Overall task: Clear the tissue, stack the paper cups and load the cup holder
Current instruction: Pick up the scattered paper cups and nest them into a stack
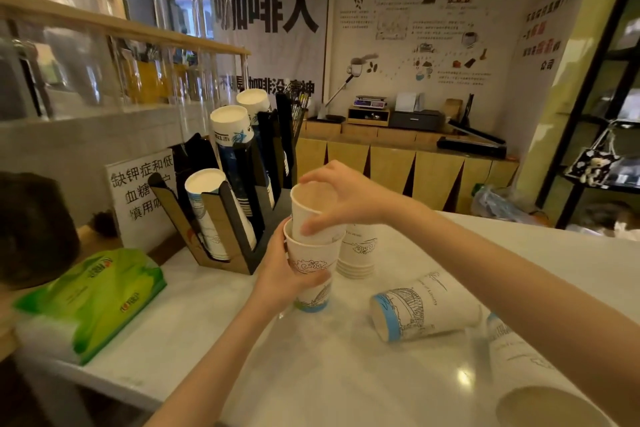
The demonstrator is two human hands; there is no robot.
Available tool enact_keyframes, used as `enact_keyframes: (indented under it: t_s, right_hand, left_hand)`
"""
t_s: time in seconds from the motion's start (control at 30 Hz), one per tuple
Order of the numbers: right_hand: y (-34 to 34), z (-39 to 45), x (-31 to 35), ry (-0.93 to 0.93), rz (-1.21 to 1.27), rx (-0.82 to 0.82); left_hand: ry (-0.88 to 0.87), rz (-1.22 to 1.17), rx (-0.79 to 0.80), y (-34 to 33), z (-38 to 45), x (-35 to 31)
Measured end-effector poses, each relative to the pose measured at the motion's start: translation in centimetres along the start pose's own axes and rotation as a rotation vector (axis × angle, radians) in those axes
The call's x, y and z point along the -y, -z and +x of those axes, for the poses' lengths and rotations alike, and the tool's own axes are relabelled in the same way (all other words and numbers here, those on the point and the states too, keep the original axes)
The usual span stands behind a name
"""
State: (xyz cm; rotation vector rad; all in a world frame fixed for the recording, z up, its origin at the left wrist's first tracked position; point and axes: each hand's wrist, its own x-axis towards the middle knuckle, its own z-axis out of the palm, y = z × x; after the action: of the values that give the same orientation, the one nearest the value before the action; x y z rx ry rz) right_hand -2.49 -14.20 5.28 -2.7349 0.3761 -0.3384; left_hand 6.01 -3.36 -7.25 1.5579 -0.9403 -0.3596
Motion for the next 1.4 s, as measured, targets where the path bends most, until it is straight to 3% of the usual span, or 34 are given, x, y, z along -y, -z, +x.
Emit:
enact_keyframes:
  t_s: [0.17,0.57,0.67,0.8,0.93,1.13,1.27,1.4]
  right_hand:
    - [-3.0,0.1,-0.4,-0.044,-0.033,0.083]
    - [-1.2,-3.0,-0.6,-0.079,0.085,0.005]
    - [1.0,-5.6,-1.1,-0.126,0.105,-0.023]
    - [3.4,-9.9,-2.0,-0.23,0.131,-0.071]
    - [4.4,-14.8,-4.1,-0.358,0.096,-0.127]
    - [3.7,-21.7,-7.0,-0.488,-0.184,-0.054]
    - [2.5,-24.2,-8.2,-0.529,-0.297,0.128]
    - [1.7,-25.2,-9.4,-0.523,-0.26,0.269]
  left_hand:
    - [0.013,-0.001,0.011,0.1,-0.1,-0.3]
    - [0.017,0.082,0.035,0.9,-0.2,-1.4]
    - [-0.098,0.197,-0.061,1.3,-0.8,-3.5]
    - [-0.472,0.313,-0.179,0.2,-2.2,-7.3]
    - [-0.591,0.359,0.084,-3.8,-3.4,-9.5]
    - [-0.444,0.509,0.503,-10.0,-3.2,-8.5]
    - [-0.329,0.647,0.57,-12.7,-2.2,-6.9]
    - [-0.27,0.703,0.6,-14.2,-1.6,-6.0]
